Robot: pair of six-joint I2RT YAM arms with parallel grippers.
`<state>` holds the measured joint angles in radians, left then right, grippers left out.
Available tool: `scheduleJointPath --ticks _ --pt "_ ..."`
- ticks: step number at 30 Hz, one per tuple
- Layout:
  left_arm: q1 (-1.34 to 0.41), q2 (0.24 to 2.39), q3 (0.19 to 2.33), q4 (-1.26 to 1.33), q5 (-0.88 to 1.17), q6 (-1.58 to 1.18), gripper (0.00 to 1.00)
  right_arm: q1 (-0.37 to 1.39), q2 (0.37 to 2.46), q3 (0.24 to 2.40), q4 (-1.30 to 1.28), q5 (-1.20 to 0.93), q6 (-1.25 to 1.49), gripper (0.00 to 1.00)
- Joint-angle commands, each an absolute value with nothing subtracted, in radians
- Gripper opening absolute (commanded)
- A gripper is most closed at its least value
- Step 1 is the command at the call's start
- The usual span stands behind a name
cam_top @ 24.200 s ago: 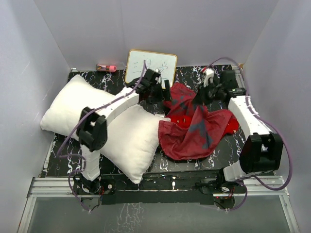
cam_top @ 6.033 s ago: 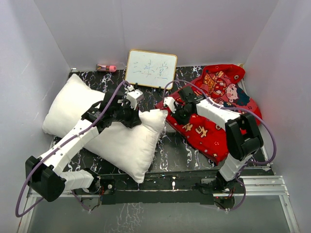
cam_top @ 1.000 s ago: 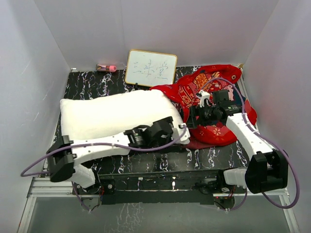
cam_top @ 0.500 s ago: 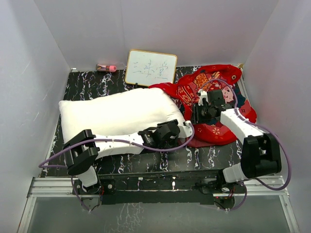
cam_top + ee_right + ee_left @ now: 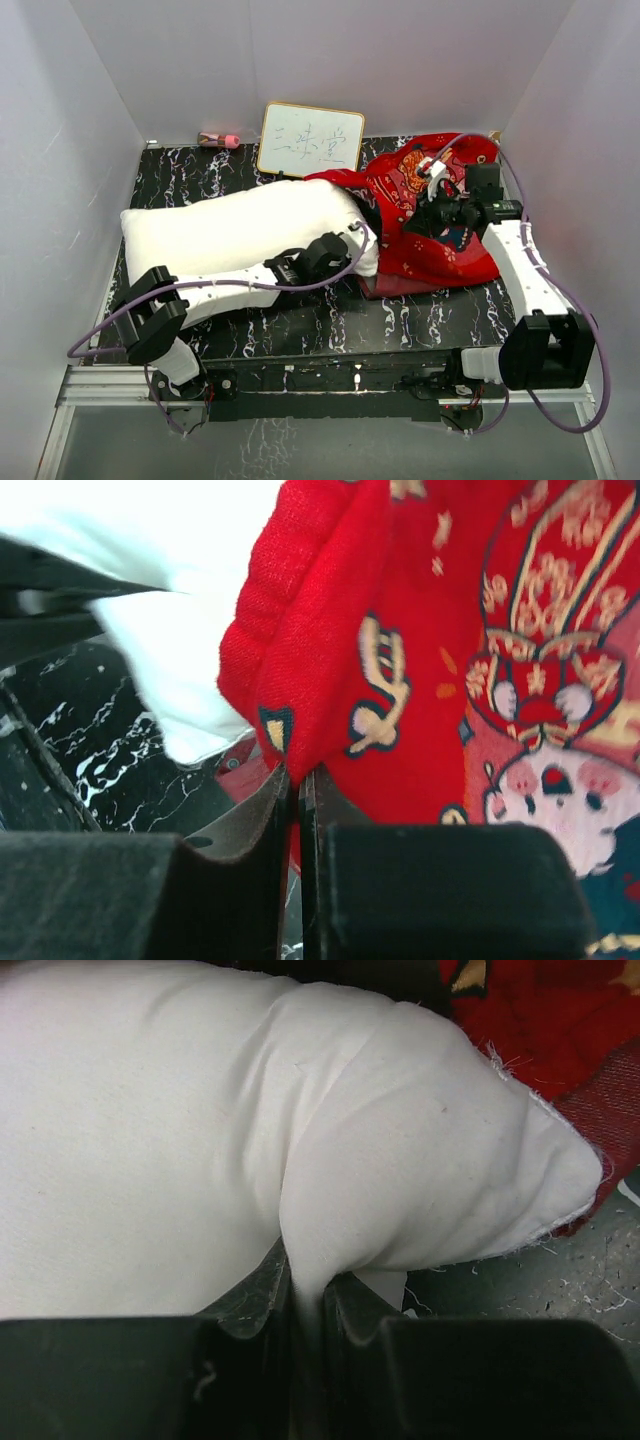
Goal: Put the pillow into the pillowcase
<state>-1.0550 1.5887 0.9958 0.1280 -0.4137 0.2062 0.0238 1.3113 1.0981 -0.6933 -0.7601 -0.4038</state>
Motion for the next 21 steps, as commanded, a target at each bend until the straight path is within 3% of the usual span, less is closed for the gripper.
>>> scheduleJointPath --ticks 1,9,15,21 --pt "-0.994 1.537 0.968 0.136 -0.38 0.054 0.0 0.005 1.259 1.217 -0.872 -1.031 -0.719 0.08" --pt "-0.913 1.589 1.059 0.144 -0.341 -0.196 0.0 0.004 1.333 1.303 -1.241 -1.171 -1.07 0.08" --pt "-0.861 1.608 1.104 0.117 -0.32 -0.327 0.0 0.011 1.359 1.354 -1.288 -1.162 -1.104 0.08" --pt "-0.841 1.657 1.168 0.121 -0.261 -0.409 0.0 0.16 1.358 1.364 -1.254 -1.16 -1.014 0.08"
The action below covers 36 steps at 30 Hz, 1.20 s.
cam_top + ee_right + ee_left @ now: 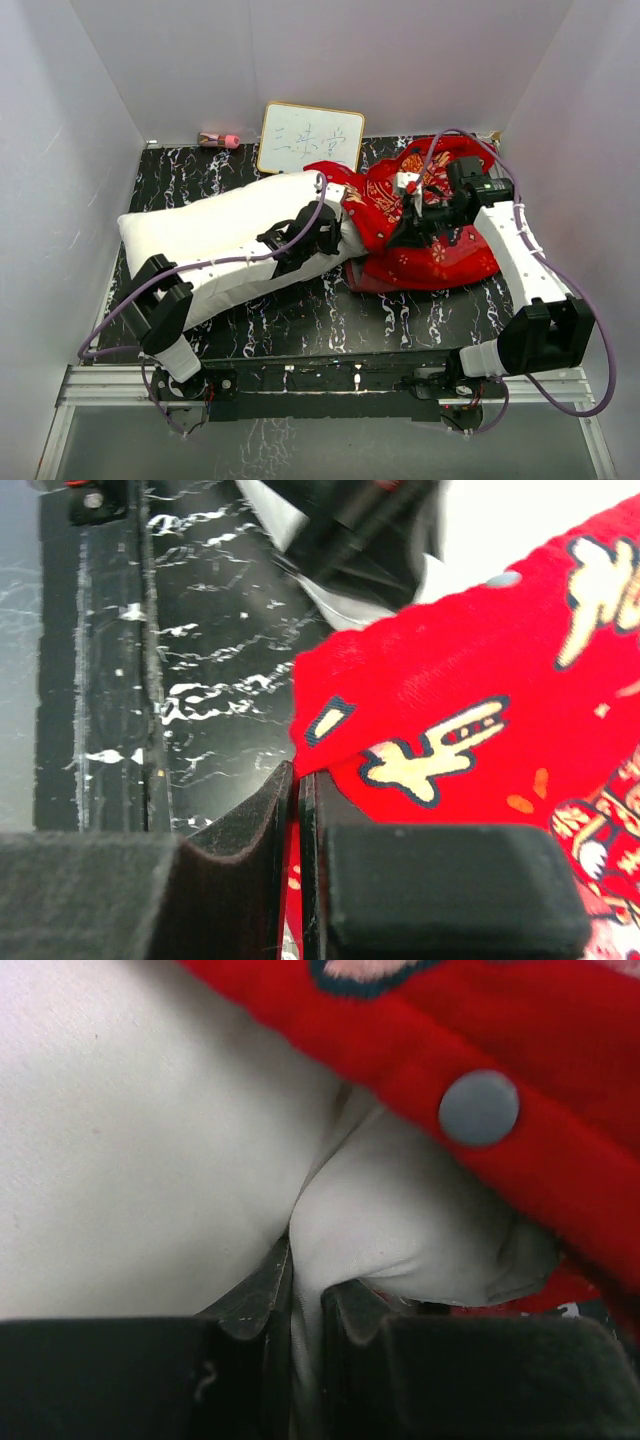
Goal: Put the pillow into the pillowcase
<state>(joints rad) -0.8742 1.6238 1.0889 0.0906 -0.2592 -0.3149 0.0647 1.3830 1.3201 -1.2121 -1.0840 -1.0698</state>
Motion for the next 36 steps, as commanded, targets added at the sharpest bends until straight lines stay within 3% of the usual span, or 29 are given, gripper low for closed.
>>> scheduleJointPath --ticks 1,6,12,13,19,22,28,33,36 --pt "-0.84 1.671 1.176 0.132 -0.24 -0.416 0.0 0.18 1.358 1.362 -1.211 -1.158 -0.956 0.08" --pt "-0.842 1.681 1.124 0.285 -0.034 -0.432 0.0 0.209 1.365 1.37 -0.875 -1.127 -0.585 0.08" --pt "-0.84 1.573 0.983 0.38 0.034 -0.451 0.0 0.21 1.428 1.48 -0.772 -1.196 -0.448 0.08" --pt "-0.841 1.546 0.959 0.397 0.045 -0.45 0.05 0.212 1.428 1.464 -0.741 -1.162 -0.414 0.08" --pt "-0.827 1.329 0.86 0.315 0.102 -0.463 0.59 0.212 1.482 1.342 -0.771 -0.866 -0.432 0.09" --pt "-0.812 1.173 0.838 0.153 0.123 -0.462 0.75 0.211 1.513 1.313 -0.852 -0.863 -0.511 0.19" --pt "-0.788 0.98 0.924 -0.304 0.009 -0.39 0.87 0.211 1.521 1.384 -0.918 -0.903 -0.59 0.46" --pt "-0.722 1.037 1.182 -0.674 -0.136 -0.358 0.95 0.21 1.536 1.541 -0.913 -0.878 -0.621 0.74" --pt "-0.631 1.156 1.354 -0.815 -0.153 -0.354 0.96 0.221 1.596 1.65 -0.86 -0.86 -0.525 0.79"
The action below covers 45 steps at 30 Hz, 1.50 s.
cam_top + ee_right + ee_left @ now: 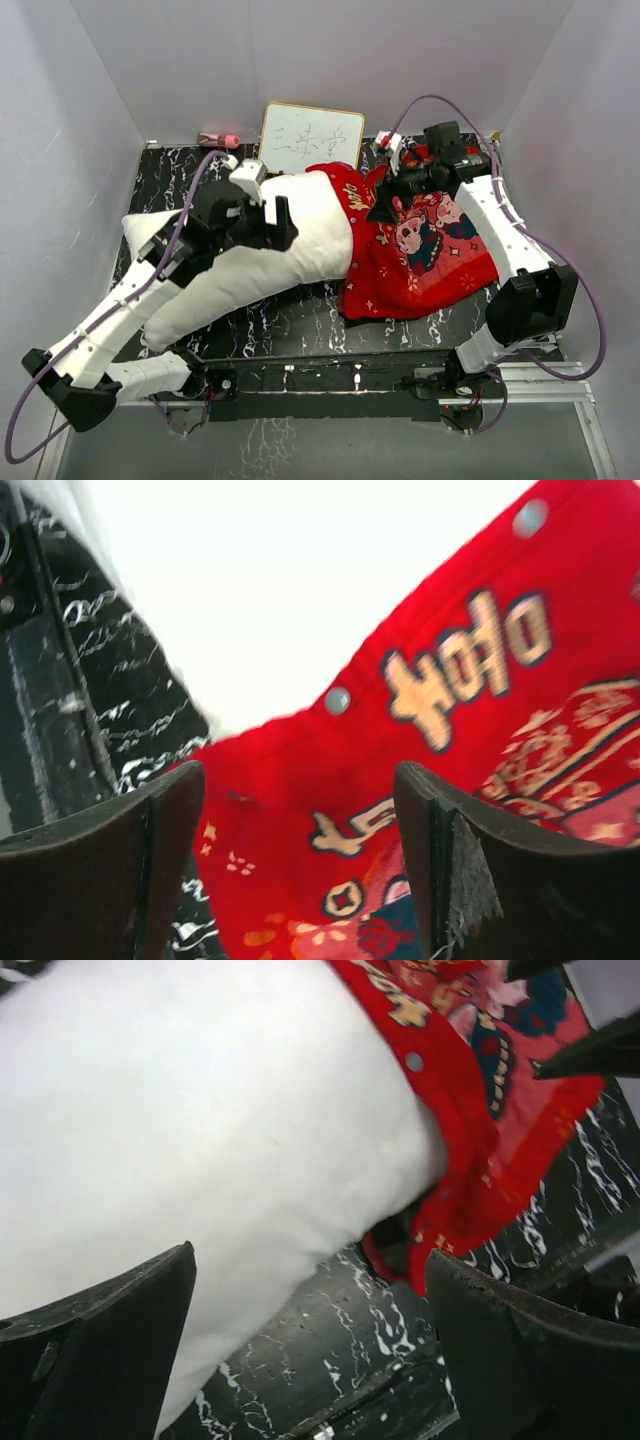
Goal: Put the pillow into the pillowcase
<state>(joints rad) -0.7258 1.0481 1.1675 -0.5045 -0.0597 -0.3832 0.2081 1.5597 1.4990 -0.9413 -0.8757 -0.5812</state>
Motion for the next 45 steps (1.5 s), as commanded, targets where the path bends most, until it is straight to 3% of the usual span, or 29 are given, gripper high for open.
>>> scheduleJointPath --ticks 1,4,9,14,18,25,28,31,37,45 --pt "-0.593 1.199 1.41 -0.849 -0.158 -0.356 0.96 0.237 1.629 1.691 -0.848 -0.836 -0.486 0.79" --pt "-0.46 1.289 1.542 -0.894 -0.159 -0.386 0.97 0.324 1.751 1.804 -0.832 -0.694 -0.395 0.8" --pt "-0.191 1.36 1.565 -0.773 0.037 -0.448 0.97 0.405 1.855 1.866 -0.715 -0.453 -0.229 0.82" --pt "-0.174 1.485 1.569 -0.619 0.148 -0.269 0.97 0.419 1.963 1.937 -0.686 -0.303 -0.175 0.81" --pt "-0.175 1.491 1.467 -0.497 0.251 -0.11 0.97 0.424 2.019 1.979 -0.679 -0.256 -0.179 0.64" --pt "-0.179 1.503 1.309 -0.513 0.332 -0.026 0.94 0.425 2.018 1.955 -0.673 -0.234 -0.208 0.34" --pt "-0.179 1.498 1.249 -0.504 0.345 -0.015 0.85 0.425 2.023 1.941 -0.682 -0.246 -0.212 0.21" --pt "-0.179 1.511 1.209 -0.509 0.386 -0.006 0.64 0.425 2.036 1.952 -0.72 -0.296 -0.237 0.12" --pt "-0.214 1.5 1.129 -0.429 0.583 0.02 0.0 0.428 2.007 2.001 -0.785 -0.682 -0.33 0.08" --pt "-0.408 1.373 1.108 -0.279 0.634 0.016 0.0 0.445 1.961 2.063 -0.715 -0.862 -0.204 0.08"
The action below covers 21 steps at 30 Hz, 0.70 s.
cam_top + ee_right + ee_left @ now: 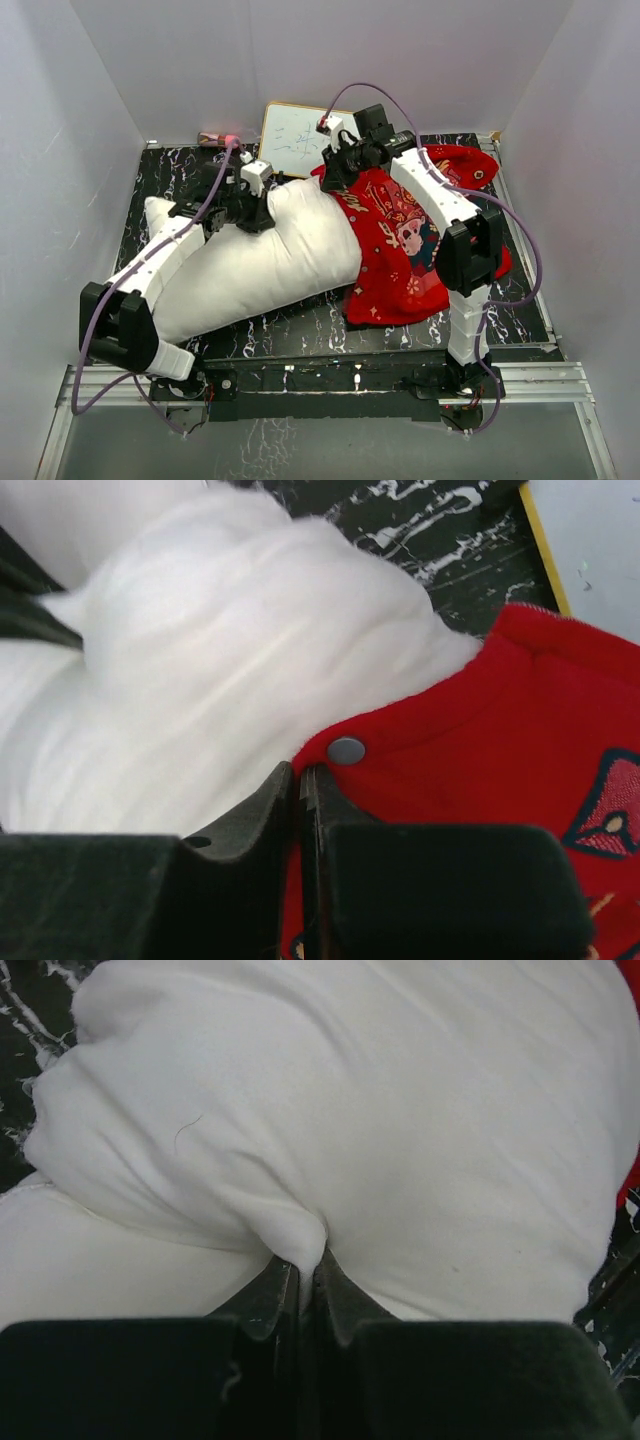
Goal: Put the pillow into the pillowcase
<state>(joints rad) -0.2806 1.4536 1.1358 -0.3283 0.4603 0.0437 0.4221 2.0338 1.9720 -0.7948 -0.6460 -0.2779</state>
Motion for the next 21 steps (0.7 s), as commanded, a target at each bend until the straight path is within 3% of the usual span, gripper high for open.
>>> scheduleJointPath --ticks 1,11,21 --pt "-0.428 1.36 1.111 -0.263 0.635 -0.004 0.0 0.446 1.948 2.057 -0.685 -0.884 -0.175 0.08" --pt "-0.536 1.21 1.133 -0.188 0.531 -0.051 0.0 0.458 1.702 1.867 -0.387 -1.029 0.057 0.08" --pt "-0.534 1.293 1.2 -0.046 0.519 -0.028 0.0 0.665 1.565 1.663 -0.531 -0.869 -0.092 0.08"
